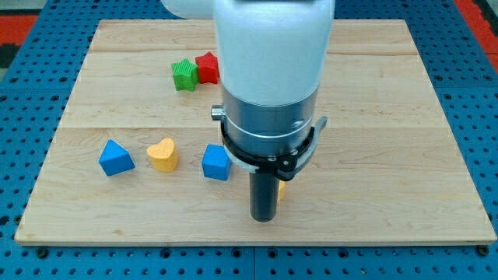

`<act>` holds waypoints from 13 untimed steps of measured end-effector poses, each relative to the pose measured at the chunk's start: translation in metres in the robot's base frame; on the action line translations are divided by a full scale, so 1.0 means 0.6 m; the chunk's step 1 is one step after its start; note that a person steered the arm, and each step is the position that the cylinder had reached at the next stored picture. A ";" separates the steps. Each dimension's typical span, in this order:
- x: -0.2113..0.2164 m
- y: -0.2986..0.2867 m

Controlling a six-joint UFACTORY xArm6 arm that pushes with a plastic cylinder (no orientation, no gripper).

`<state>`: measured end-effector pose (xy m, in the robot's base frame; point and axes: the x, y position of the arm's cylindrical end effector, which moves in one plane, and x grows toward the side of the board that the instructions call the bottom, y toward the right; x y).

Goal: Slightly move the blue triangle to the left of the yellow heart

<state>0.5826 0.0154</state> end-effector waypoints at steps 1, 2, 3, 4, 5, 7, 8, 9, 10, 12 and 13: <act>-0.027 0.011; -0.041 0.022; -0.045 0.025; -0.045 0.001; -0.045 -0.089; -0.057 -0.305; -0.067 -0.323; -0.081 -0.353; -0.096 -0.353; -0.099 -0.353; -0.099 -0.353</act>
<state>0.5230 -0.1965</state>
